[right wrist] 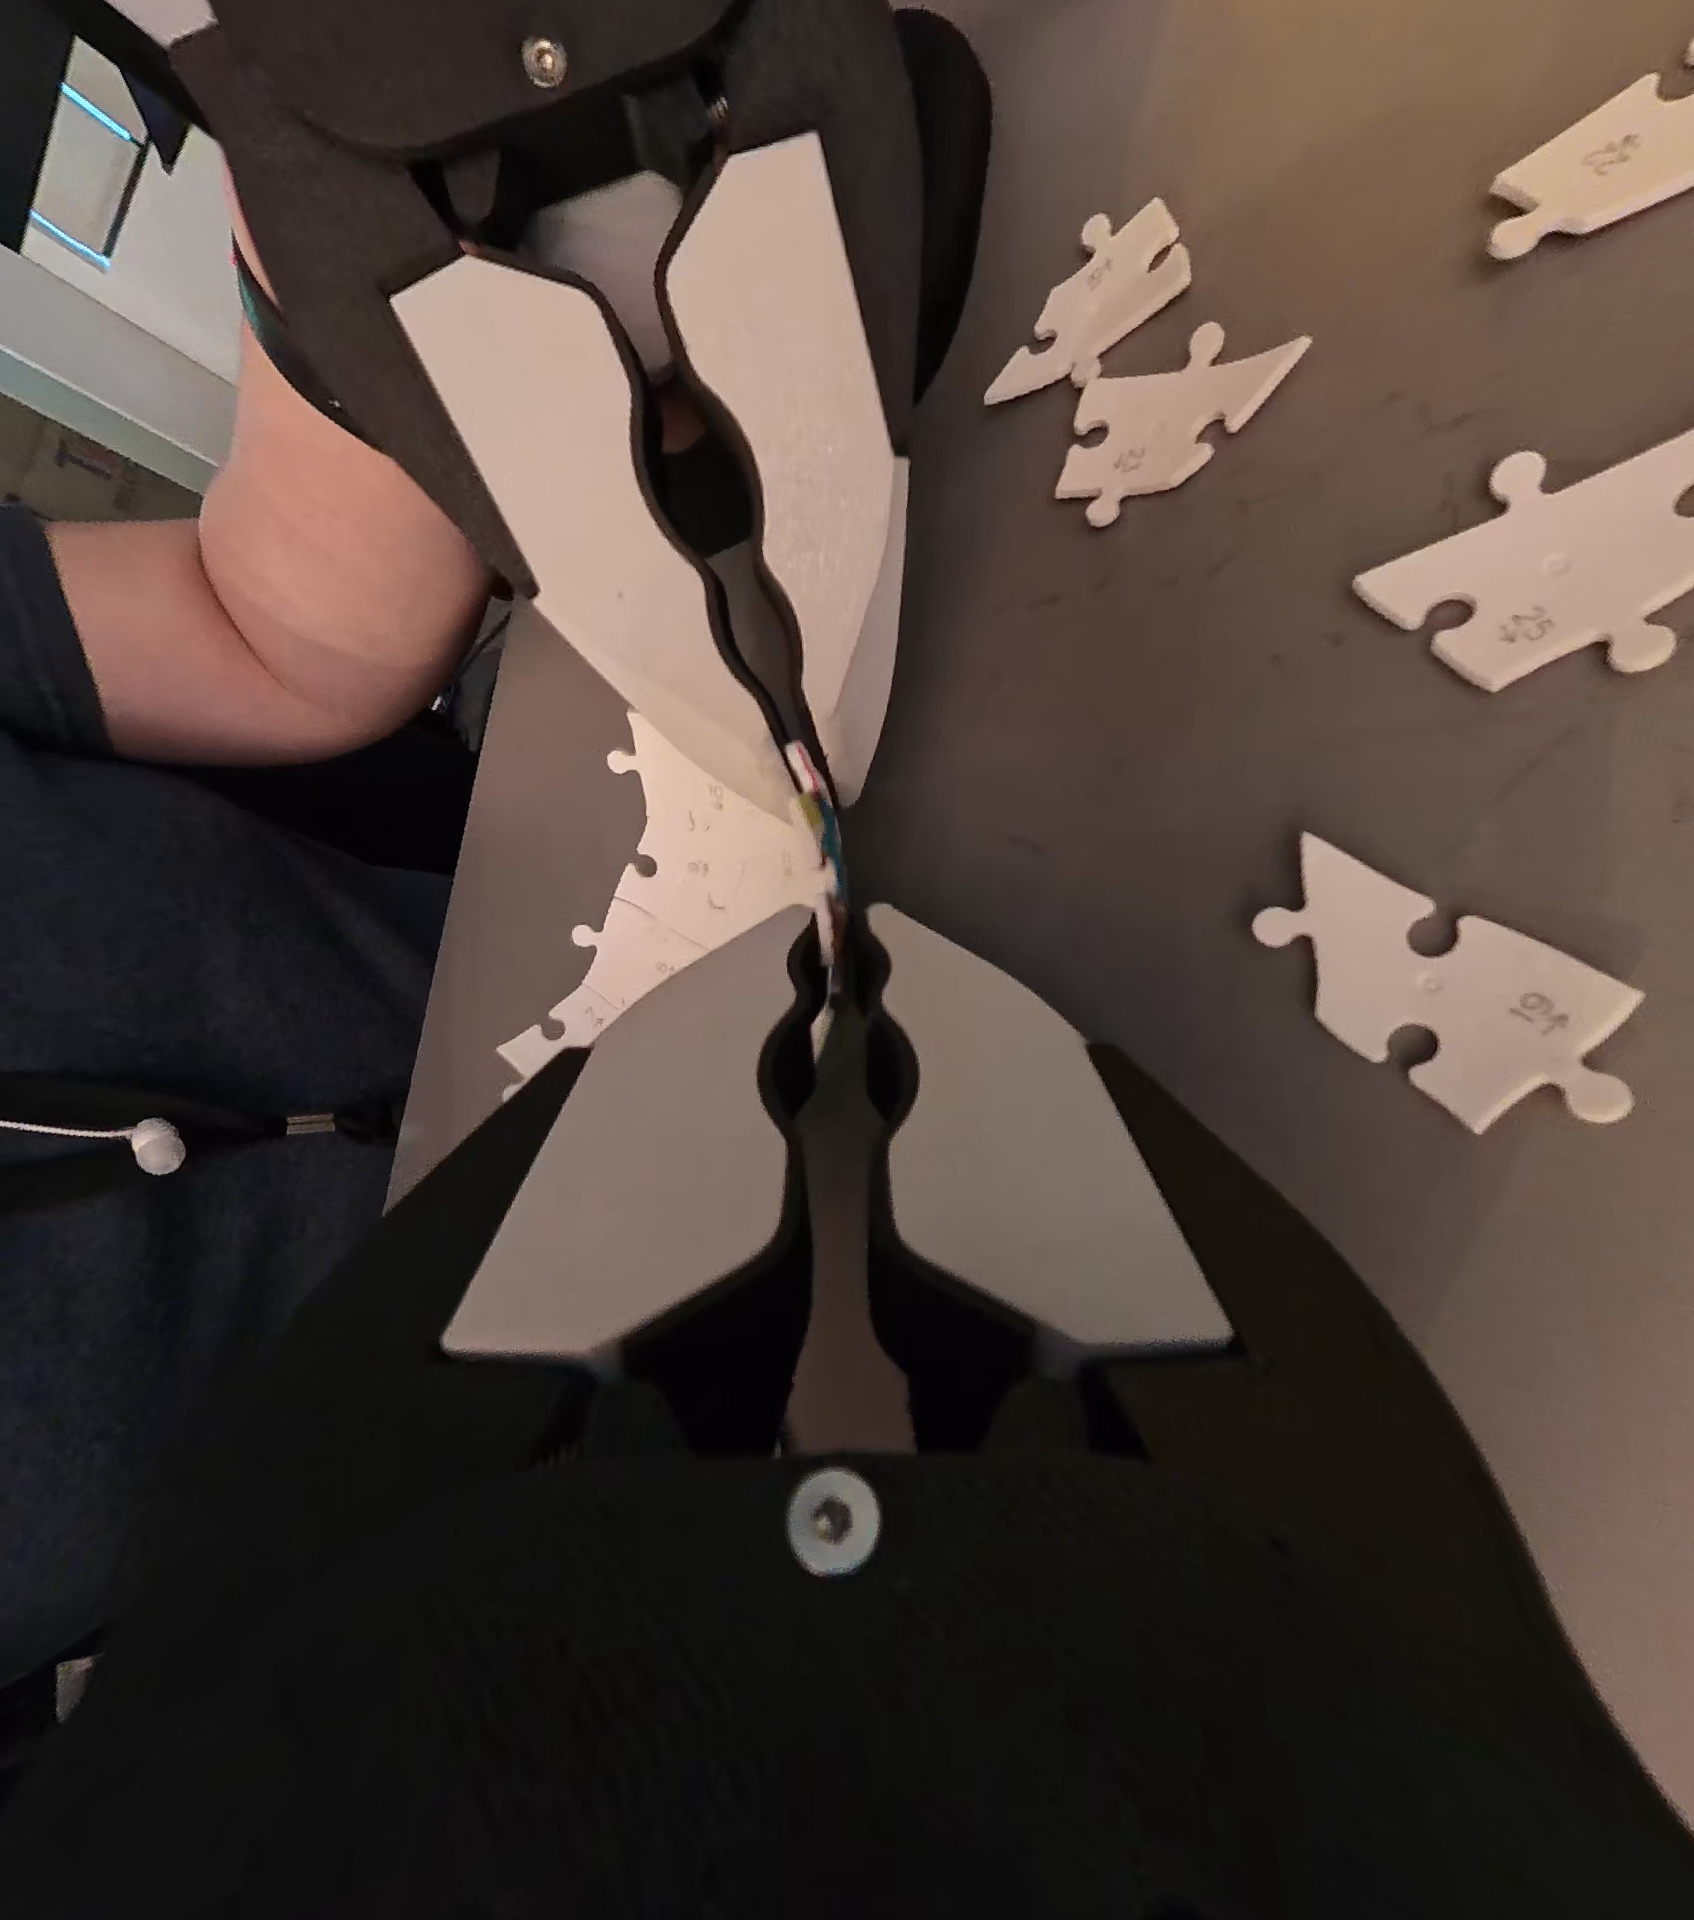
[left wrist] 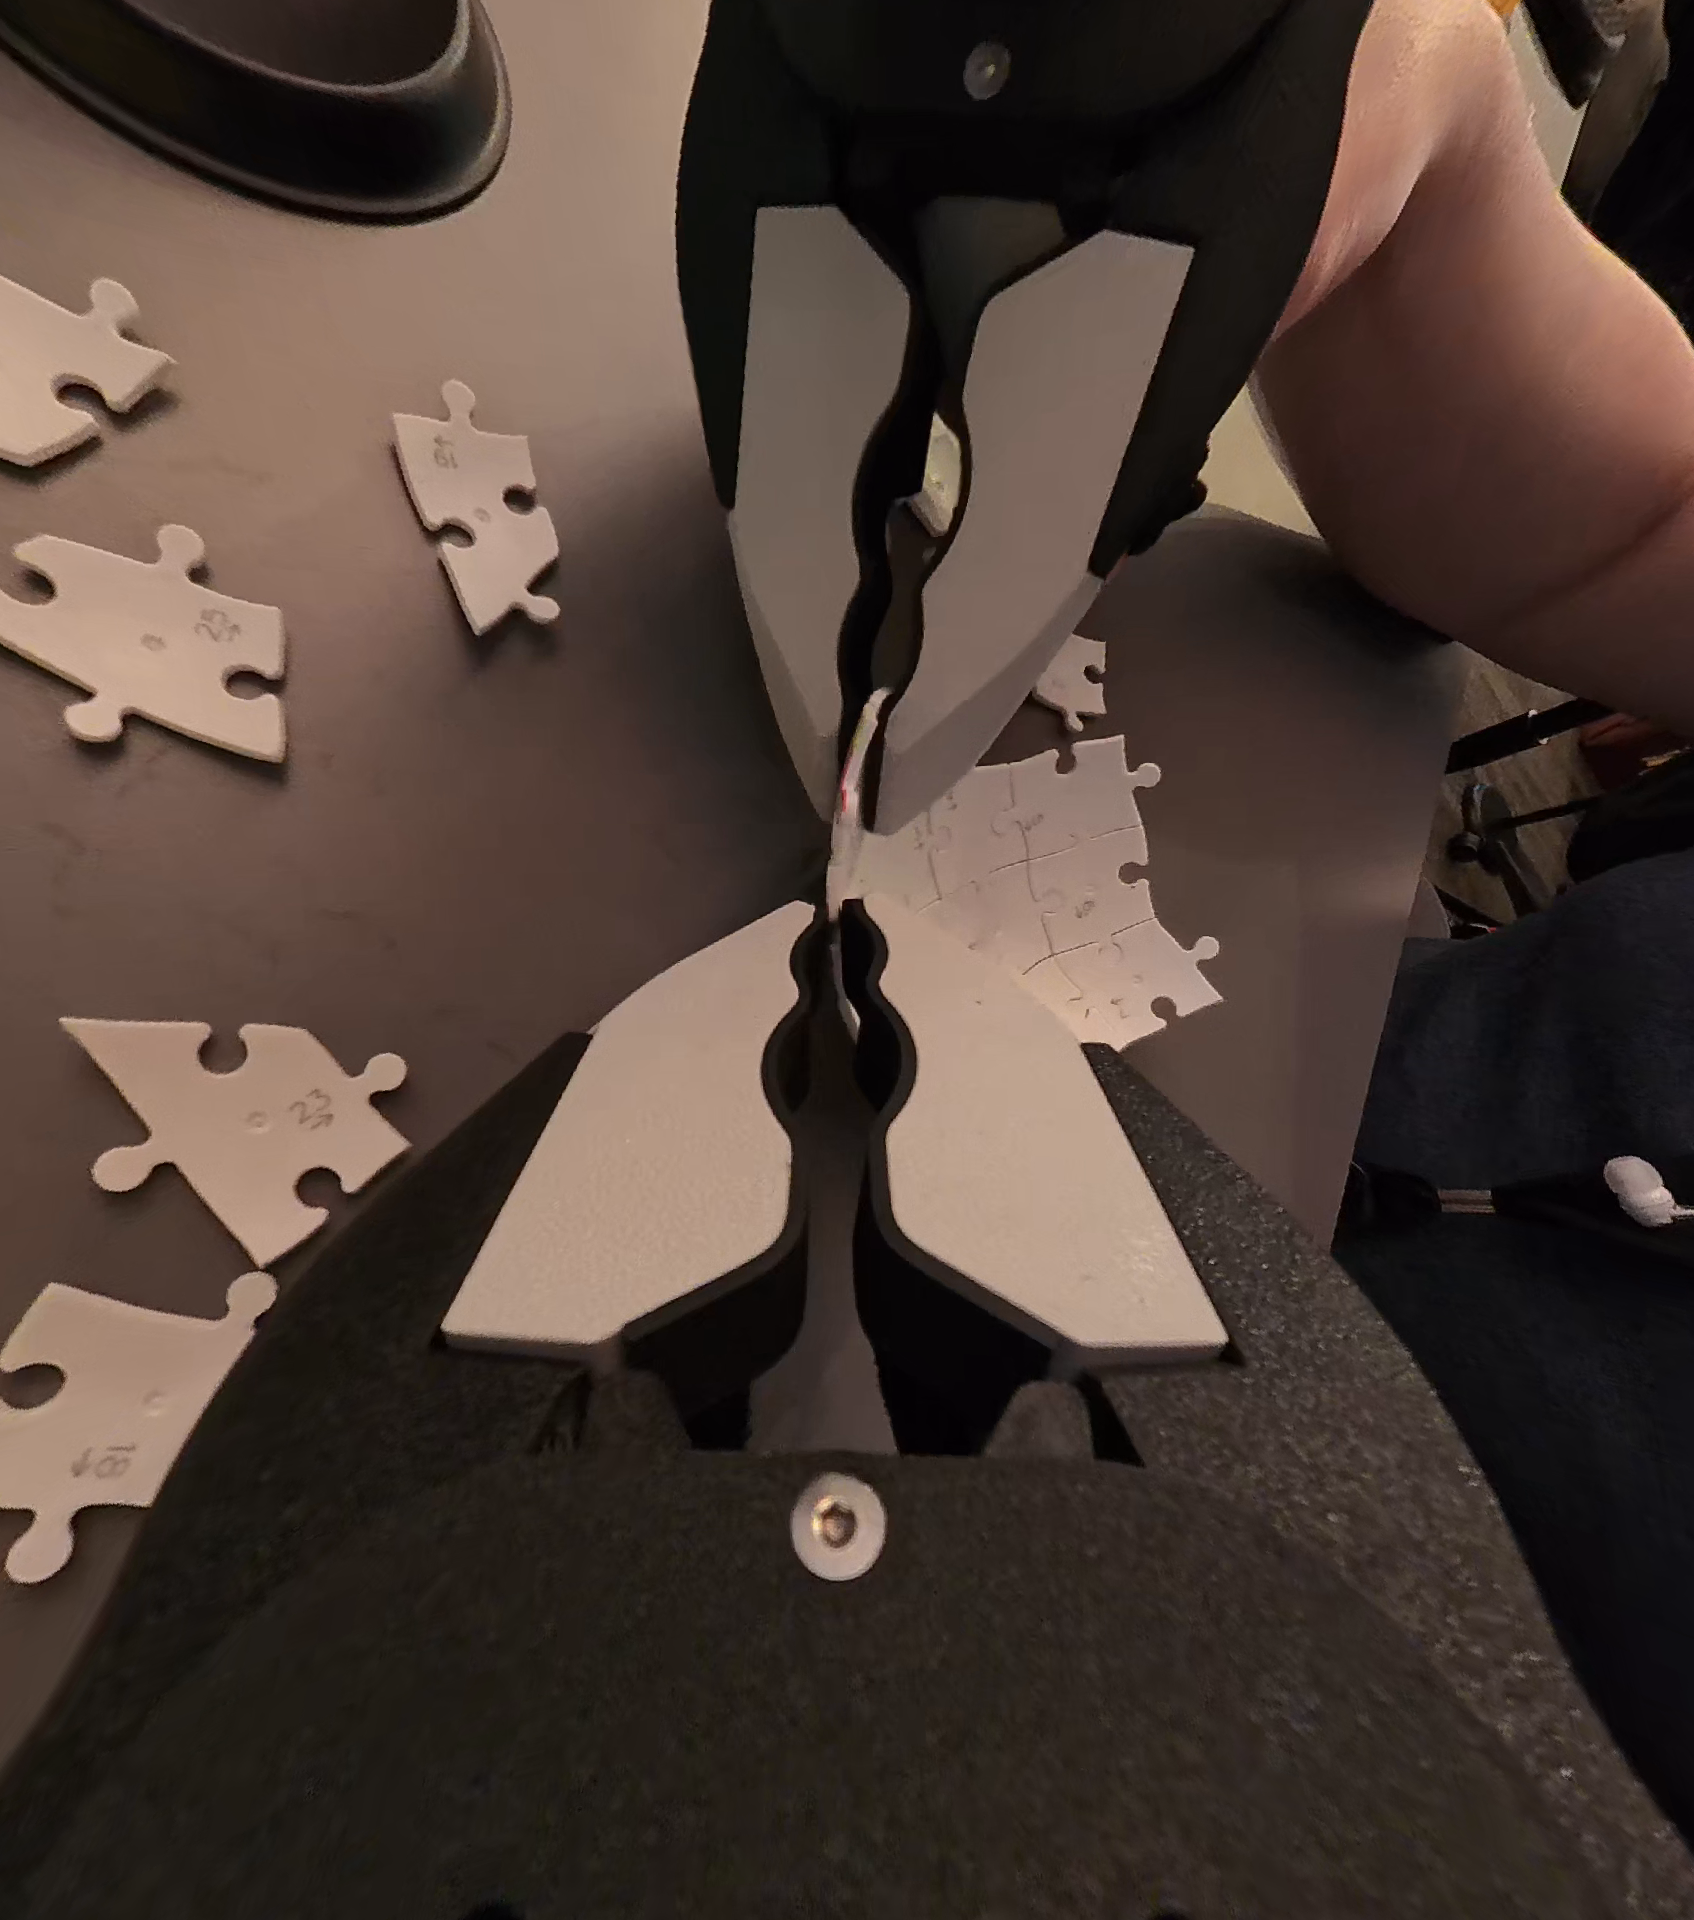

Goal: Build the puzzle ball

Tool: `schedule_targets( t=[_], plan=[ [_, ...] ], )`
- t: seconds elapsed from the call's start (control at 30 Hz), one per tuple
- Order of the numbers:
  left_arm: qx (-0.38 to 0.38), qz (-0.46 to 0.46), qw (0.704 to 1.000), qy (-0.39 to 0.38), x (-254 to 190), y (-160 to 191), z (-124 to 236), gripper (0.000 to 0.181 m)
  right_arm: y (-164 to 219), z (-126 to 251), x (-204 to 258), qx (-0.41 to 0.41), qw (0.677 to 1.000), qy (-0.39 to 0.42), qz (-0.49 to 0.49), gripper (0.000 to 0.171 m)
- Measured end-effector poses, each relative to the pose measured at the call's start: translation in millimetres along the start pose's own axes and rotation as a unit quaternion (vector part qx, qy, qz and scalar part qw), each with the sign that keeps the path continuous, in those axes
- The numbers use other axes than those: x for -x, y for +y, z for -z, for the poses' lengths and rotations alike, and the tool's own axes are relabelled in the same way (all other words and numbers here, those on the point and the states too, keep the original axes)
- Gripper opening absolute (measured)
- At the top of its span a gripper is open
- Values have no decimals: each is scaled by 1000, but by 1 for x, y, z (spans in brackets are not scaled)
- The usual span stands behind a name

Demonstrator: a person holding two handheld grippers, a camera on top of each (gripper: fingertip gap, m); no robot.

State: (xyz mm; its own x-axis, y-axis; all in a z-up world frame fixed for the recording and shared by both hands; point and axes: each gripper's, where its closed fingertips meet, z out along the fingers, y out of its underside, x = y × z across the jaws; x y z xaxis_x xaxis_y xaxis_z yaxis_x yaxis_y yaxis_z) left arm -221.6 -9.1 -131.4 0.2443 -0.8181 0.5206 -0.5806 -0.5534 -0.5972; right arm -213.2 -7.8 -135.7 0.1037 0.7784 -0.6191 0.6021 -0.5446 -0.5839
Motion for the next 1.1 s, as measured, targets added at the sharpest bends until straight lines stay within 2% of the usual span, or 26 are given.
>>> schedule_targets(
  t=[0.57, 0.63, 0.77, 1.1],
  plan=[
    [-15, 0, 1000, -3, 1, -3, 2, 2, -2, 0, 0, -4, 1000, 13, -5, 3],
    [-14, -1, 1000, -1, 0, -3, 2, 2, -10, 1, -2, -24, 999, 26, 6, 16],
    [-12, -2, 1000, -2, 0, -2, 2, 2, -14, 2, 1, -28, 999, 30, 31, 4],
    [-6, -2, 1000, -4, 0, -1, 0, 2, -12, 1, 0, -22, 999, 33, 31, 3]
  ],
)
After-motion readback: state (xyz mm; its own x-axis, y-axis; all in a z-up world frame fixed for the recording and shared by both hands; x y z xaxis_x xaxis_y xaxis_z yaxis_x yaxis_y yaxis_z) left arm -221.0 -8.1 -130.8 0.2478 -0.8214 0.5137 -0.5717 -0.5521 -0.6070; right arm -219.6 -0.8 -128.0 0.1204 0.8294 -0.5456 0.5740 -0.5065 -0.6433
